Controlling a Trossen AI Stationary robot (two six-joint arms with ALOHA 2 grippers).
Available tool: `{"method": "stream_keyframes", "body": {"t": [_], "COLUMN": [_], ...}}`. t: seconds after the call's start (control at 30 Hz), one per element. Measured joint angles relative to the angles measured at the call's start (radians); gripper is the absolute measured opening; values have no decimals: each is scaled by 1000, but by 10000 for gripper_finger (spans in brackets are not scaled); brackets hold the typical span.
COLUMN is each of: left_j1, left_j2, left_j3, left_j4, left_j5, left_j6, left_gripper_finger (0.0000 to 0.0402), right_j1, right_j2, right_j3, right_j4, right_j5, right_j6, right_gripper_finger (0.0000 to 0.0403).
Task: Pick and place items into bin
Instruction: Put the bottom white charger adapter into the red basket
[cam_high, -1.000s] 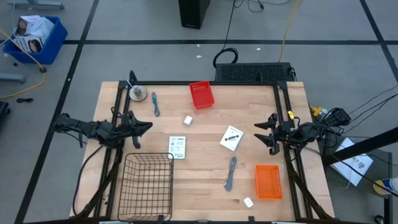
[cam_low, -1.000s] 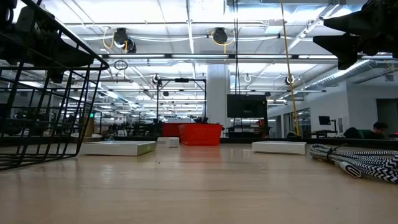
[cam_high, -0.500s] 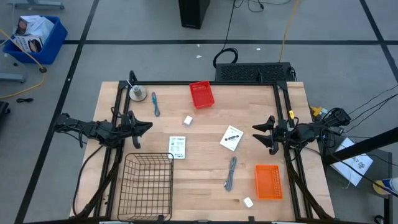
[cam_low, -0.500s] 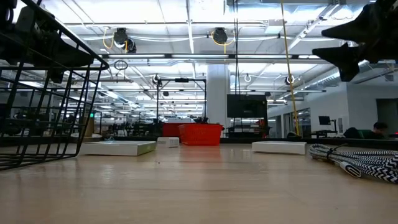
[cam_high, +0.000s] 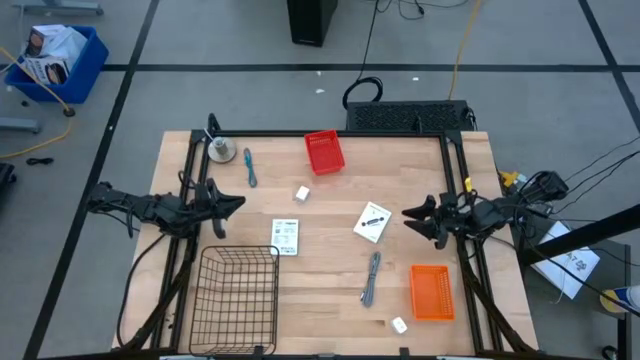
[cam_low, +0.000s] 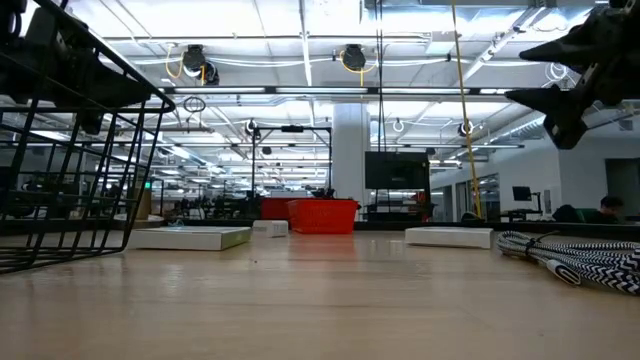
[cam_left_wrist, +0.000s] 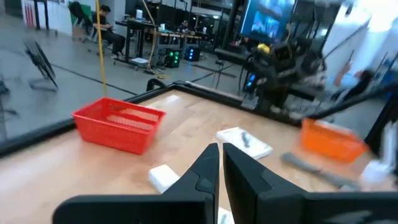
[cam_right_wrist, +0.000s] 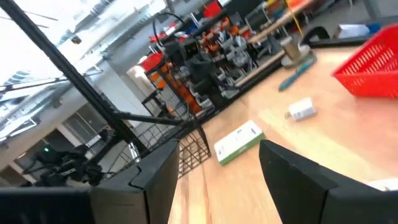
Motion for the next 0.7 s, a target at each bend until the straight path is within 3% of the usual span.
{"method": "stream_keyframes", "body": {"t": [0.13,0.27,0.4,0.6,0.7], "left_j1": [0,0,0,0,0], "left_j2": [0,0,0,0,0], "left_j3": [0,0,0,1,1], "left_j4": [33,68,118,236,282], "left_j5": [1,6,-1,-66,-34], "left_j6": [-194,-360,-343,-303,-207], "left_gripper_finger": [26,26,26,26,26], "right_j1": [19,88,160,228,232], "right_j2": [94,262,472,835,1019], "right_j3": [0,0,35,222,333], "right_j4": [81,356,586,606,592], "right_j5": [10,-7,-4,52,42], "right_j6": [39,-15,-93,-101,-158], "right_gripper_finger": [211,202,195,187,187]}}
